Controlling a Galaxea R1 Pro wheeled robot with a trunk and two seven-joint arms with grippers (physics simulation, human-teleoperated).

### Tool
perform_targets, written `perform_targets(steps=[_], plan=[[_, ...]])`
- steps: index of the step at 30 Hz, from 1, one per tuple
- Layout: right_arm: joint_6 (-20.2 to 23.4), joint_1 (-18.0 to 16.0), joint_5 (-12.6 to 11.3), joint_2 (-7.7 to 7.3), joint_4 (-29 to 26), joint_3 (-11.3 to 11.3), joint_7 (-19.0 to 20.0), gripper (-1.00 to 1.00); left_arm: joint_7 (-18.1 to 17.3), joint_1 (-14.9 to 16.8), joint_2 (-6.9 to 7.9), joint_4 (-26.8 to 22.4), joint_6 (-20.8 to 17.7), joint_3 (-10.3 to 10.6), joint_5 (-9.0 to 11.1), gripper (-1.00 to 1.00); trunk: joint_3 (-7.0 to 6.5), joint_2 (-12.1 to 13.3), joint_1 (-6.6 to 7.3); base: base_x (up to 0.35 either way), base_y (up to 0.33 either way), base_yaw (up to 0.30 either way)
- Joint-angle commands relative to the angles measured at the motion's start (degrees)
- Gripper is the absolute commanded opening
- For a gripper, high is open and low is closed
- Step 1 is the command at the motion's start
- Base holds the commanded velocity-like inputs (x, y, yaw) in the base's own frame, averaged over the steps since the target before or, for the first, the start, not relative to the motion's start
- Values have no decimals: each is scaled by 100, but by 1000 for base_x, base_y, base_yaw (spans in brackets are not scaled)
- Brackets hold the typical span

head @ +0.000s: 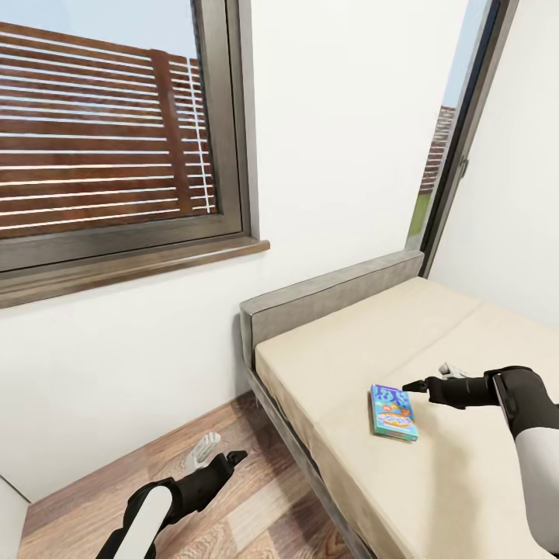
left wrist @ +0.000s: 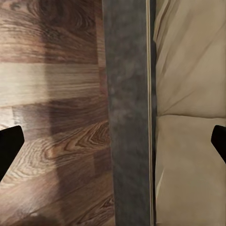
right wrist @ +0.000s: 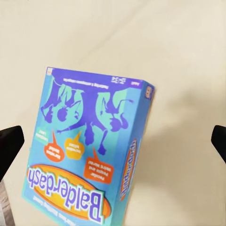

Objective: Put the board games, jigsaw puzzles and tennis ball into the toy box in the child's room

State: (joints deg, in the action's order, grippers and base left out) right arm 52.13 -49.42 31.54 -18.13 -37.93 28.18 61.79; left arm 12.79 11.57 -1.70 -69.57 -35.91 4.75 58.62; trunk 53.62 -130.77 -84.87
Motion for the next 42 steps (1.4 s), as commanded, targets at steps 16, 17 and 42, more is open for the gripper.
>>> perform_targets(steps=[16, 17, 42], plan=[[25, -7, 57, 0, -4, 36, 48, 100, 64, 3, -7, -12, -13, 7, 61, 100, 257, -564, -306, 0, 0, 0], [25, -7, 57, 0, -4, 36, 48, 100, 64, 3, -7, -12, -13, 7, 61, 100, 275, -604, -328, 0, 0, 0], [25, -7, 54, -4, -4, 42, 44, 100, 57, 2, -6, -14, -10, 15, 61, 100, 419, -925, -504, 0, 0, 6]])
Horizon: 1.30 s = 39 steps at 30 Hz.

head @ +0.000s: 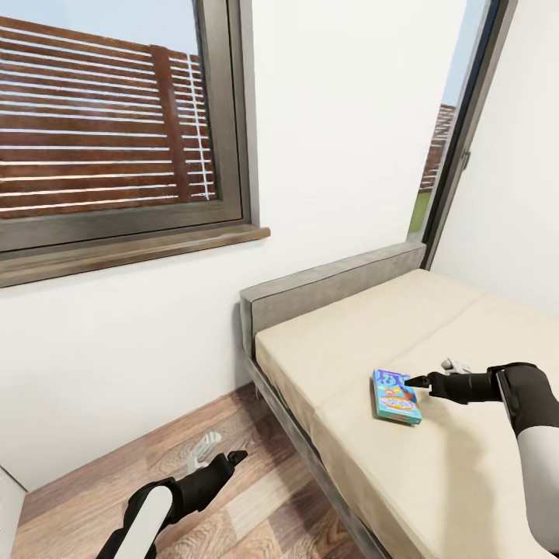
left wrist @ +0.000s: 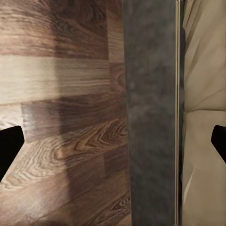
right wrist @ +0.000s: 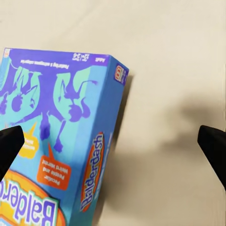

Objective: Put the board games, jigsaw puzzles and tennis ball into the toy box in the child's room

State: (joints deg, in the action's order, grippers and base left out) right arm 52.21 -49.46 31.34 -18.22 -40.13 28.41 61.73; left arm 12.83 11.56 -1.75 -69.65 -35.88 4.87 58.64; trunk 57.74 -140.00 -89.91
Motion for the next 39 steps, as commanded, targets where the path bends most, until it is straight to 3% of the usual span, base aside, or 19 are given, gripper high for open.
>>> perform_targets(steps=[1, 21, 39], plan=[[17, -2, 74, 5, 216, 20, 51, 100, 53, 2, -1, -6, -13, 3, 60, 100, 7, -1, 0, 0, 0, 92], [17, -2, 73, 25, 216, 17, 71, 100, 53, 4, 0, -6, -11, 5, 55, 100, 15, -1, 0, 0, 0, 190], [20, -2, 74, 2, 216, 16, 106, 100, 67, -172, 47, -2, -4, 19, -16, 100, 18, -1, 0, 0, 0, 36]])
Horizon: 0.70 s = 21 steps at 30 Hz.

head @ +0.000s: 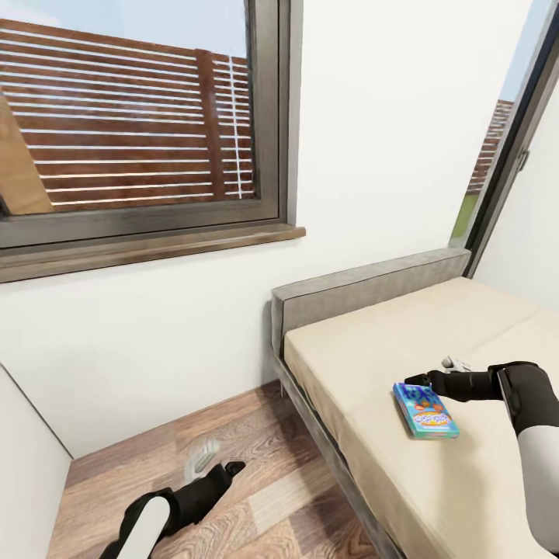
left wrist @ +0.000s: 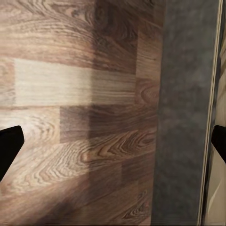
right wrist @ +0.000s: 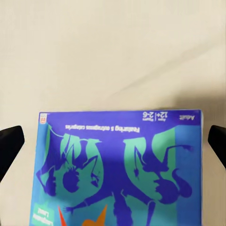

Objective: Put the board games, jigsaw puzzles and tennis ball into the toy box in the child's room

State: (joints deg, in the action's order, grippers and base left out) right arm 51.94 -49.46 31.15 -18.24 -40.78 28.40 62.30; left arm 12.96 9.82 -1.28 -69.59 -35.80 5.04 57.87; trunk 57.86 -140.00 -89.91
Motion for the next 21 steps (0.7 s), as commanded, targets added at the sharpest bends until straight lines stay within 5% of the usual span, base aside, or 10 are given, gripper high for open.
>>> perform_targets(steps=[1, 21], plan=[[49, -2, 93, 1, 281, 17, 52, 100, 53, -17, 4, -8, -9, 4, 60, 100, 7, -2, 0, 0, 0, 6], [53, -2, 93, -17, 281, 17, 78, 100, 62, -100, 16, -11, 104, 42, 35, 100, 7, -2, 0, -20, 0, 6]])
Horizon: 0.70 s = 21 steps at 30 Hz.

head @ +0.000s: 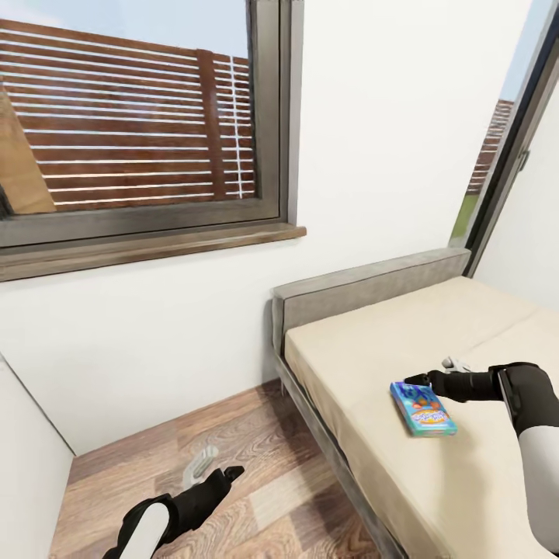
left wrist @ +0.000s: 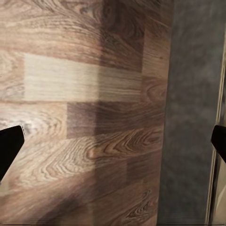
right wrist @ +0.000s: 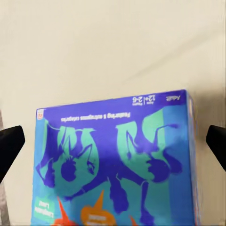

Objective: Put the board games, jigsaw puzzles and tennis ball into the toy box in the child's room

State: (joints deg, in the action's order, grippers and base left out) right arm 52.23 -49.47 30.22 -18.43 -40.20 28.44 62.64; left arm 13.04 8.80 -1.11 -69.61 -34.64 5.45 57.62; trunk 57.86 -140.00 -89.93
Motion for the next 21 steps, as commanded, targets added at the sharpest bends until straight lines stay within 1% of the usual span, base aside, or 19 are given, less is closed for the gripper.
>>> perform_targets(steps=[1, 9, 21], plan=[[24, -1, 186, 2, 224, 13, 47, 100, 55, 2, -1, -9, -10, 1, 59, 100, 7, -2, 2, -176, 0, 64], [24, -1, 186, 5, 224, 13, 47, 100, 57, 0, -8, -9, -3, -7, 52, 100, 7, -2, 2, -161, 0, 95], [24, 6, 185, 12, 224, 13, 50, 100, 58, -1, -11, -9, 0, -2, 48, 100, 7, -2, 2, -41, 0, 30]])
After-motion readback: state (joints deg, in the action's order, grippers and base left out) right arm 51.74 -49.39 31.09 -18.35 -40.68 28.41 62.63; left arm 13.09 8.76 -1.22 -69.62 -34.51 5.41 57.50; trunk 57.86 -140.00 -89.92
